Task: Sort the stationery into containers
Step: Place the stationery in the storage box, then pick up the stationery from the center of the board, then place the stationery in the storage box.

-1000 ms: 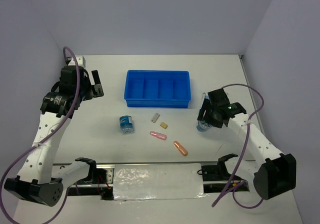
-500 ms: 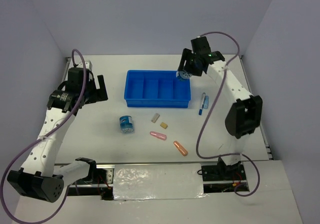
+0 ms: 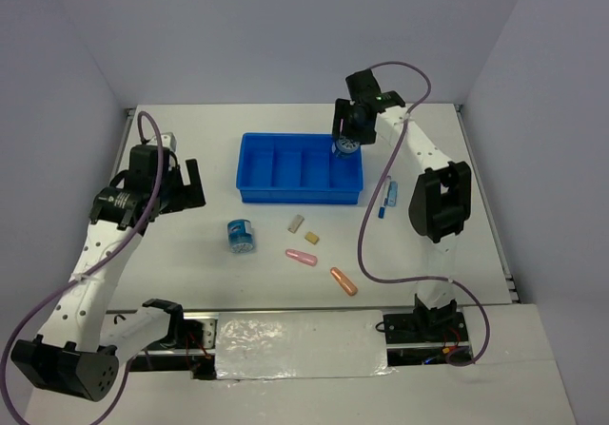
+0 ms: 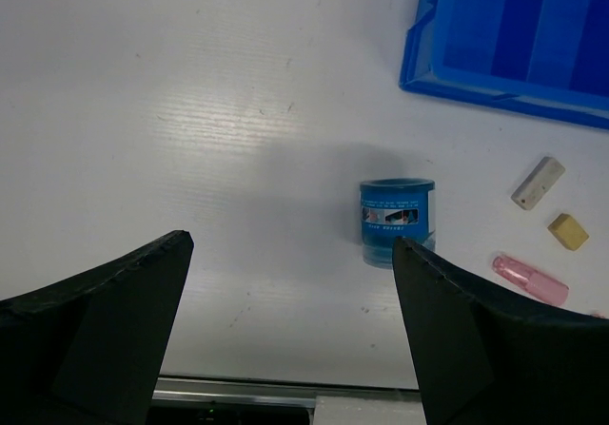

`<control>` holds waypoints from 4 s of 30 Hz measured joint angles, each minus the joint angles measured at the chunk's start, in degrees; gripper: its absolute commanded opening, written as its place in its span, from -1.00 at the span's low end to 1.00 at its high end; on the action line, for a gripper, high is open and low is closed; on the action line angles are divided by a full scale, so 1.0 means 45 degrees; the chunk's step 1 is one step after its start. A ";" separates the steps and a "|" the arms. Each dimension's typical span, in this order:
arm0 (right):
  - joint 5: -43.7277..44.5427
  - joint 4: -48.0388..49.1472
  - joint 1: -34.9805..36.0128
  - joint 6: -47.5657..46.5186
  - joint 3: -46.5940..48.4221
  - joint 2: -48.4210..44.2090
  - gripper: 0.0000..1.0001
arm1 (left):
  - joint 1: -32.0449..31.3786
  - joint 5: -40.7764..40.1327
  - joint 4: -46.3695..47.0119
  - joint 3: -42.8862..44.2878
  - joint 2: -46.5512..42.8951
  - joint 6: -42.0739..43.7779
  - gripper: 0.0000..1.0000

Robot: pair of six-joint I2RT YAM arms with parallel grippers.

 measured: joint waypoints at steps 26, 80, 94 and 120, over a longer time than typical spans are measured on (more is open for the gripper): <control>-0.0432 -0.0301 0.1311 -0.0413 -0.2458 -0.4493 0.99 | -0.1642 0.2361 0.1088 -0.1661 0.2987 -0.1447 0.99; 0.1710 0.6314 0.8369 0.5795 -1.2060 -1.1647 0.99 | -0.5595 0.4260 0.7431 -0.4167 0.0860 -1.7189 -1.00; 0.1953 0.6523 0.8733 0.6601 -1.1322 -1.0312 0.77 | -0.5620 0.4226 0.7854 -0.4167 0.0457 -1.8049 -1.00; 0.2555 0.1962 0.4425 0.4488 -0.8728 -0.9185 -0.46 | -0.0131 0.2880 0.2613 0.1253 0.3283 -1.0525 0.99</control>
